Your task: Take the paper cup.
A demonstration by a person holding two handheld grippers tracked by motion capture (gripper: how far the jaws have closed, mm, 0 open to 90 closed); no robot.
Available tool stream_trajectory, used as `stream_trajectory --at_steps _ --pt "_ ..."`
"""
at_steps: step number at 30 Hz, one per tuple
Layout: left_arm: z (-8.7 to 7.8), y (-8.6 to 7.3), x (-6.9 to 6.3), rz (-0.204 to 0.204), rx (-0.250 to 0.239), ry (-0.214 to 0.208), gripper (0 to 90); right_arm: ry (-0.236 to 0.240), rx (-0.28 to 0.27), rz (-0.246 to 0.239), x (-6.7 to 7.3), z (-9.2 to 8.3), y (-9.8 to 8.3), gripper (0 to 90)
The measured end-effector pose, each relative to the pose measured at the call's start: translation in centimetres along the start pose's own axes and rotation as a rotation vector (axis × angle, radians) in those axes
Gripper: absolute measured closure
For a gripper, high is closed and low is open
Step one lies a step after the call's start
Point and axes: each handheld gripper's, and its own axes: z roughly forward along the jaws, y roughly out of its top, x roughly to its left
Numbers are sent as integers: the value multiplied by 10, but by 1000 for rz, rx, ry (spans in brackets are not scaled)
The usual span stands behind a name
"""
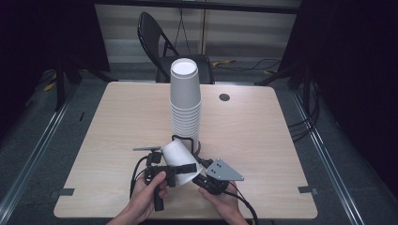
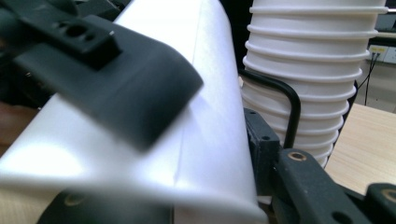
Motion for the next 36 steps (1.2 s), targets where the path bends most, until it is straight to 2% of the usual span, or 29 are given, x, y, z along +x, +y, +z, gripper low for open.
stream_trajectory --at_steps 7,11,15,19,22,24,28,31,36 --pt "2 -1 -1 12 2 -7 103 -14 7 -11 -3 -2 0 793" --pt "2 -1 1 29 -14 -37 93 -21 5 -12 -4 -3 1 815" --pt "2 0 1 63 -29 -44 93 -16 6 12 -5 -5 1 834" --pt "-1 3 2 73 -63 -44 94 -13 17 22 -5 -7 1 842" --pt "-2 4 3 81 -58 -46 91 -9 20 23 -4 -8 1 846" --pt "-3 6 3 93 -67 -31 77 -7 31 23 -5 -8 1 851" --pt "-11 13 5 108 -119 -7 74 -1 37 26 -5 -11 0 855" --pt "-16 17 5 143 -120 23 67 -8 53 24 -5 -13 1 864" --pt "-18 19 6 178 -140 29 68 3 75 25 -6 -18 2 868"
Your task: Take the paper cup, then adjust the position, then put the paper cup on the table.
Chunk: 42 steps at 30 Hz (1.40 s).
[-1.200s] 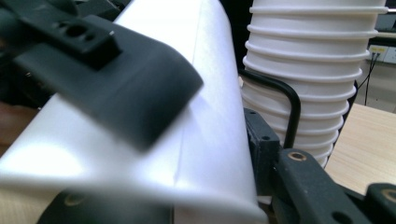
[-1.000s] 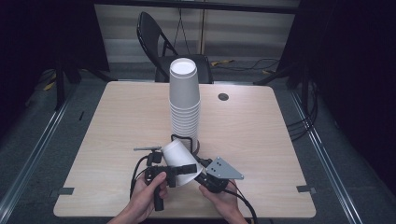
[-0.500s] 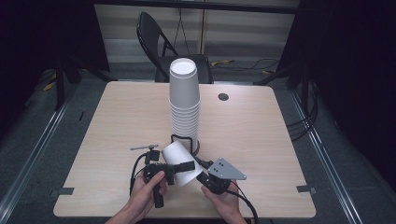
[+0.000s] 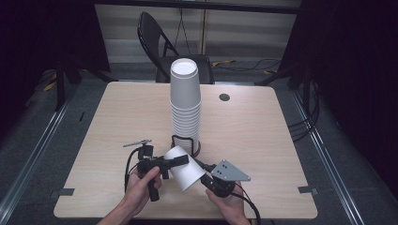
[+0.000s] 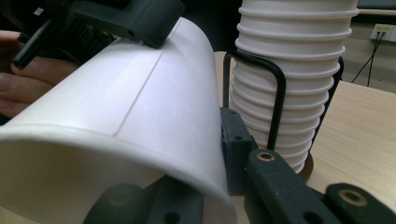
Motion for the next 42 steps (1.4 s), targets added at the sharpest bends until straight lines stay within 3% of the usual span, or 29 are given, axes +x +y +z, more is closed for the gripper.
stream_trajectory --at_steps 6,9,15,20,23,28,42 --pt "-7 4 1 79 -39 27 125 15 28 8 -1 -6 -1 868" --pt "-10 7 0 125 -41 63 150 15 51 12 -3 -8 -3 868" --pt "-17 11 -5 266 -72 141 154 8 129 26 -12 -14 -3 868" --pt "-16 9 -8 396 -50 183 154 0 202 52 -22 -19 -2 868" --pt "-15 7 -12 498 -21 201 156 0 235 75 -27 -21 -1 868" --pt "-13 4 -15 587 47 177 156 10 276 92 -34 -21 -1 868" --pt "-4 -9 -20 811 216 164 164 67 400 102 -45 -18 5 868"
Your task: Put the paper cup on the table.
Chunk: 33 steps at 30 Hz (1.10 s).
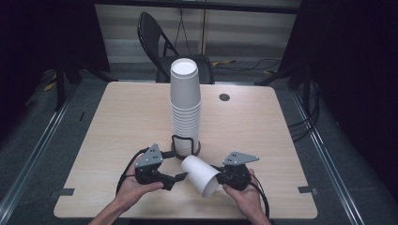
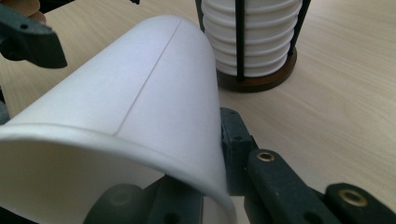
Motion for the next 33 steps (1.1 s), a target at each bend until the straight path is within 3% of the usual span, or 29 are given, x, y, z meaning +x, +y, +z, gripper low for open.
stream_trajectory --at_steps 5,9,17,23,25,27,33 --pt "4 0 -8 100 30 -14 157 26 29 0 0 -1 0 868" --pt "7 1 -13 145 38 -26 157 35 54 -8 -2 -2 0 868" --pt "14 -2 -27 330 74 -46 161 63 86 -1 -4 -7 1 868" --pt "18 -4 -33 419 96 -55 158 89 113 4 -6 -7 4 869" --pt "18 -5 -35 468 101 -54 157 97 126 3 -5 -7 5 869" --pt "20 -5 -38 474 107 -47 154 104 141 1 -4 -5 5 869" --pt "24 -5 -44 553 129 -39 109 126 162 2 -1 -1 8 870"
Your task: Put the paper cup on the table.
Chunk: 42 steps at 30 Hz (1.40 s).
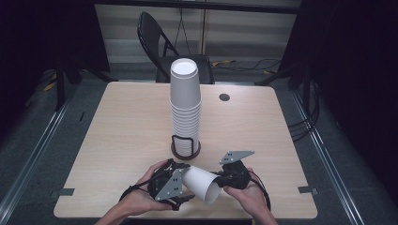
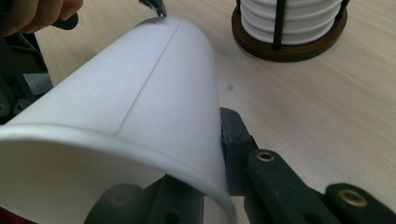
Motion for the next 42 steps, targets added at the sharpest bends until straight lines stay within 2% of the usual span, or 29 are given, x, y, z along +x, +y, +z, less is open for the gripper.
stream_trajectory --at_steps 6,9,12,14,22,26,32,37,42 --pt "5 4 -5 64 23 12 53 12 17 1 2 3 5 870" --pt "7 8 -9 100 18 14 32 19 21 -1 4 6 8 870" --pt "8 12 -12 100 5 15 13 30 18 1 6 8 10 870" --pt "9 13 -12 119 11 27 2 29 17 5 6 8 12 870" --pt "13 15 -15 140 22 40 0 42 19 30 7 12 14 870" --pt "13 15 -15 137 22 48 0 46 14 51 7 14 15 870" --pt "15 19 -19 163 18 44 0 59 16 63 9 17 16 870" --pt "15 20 -18 138 -13 31 31 57 9 72 11 18 18 873" --pt "16 23 -20 144 -13 36 53 48 11 76 12 21 18 877"
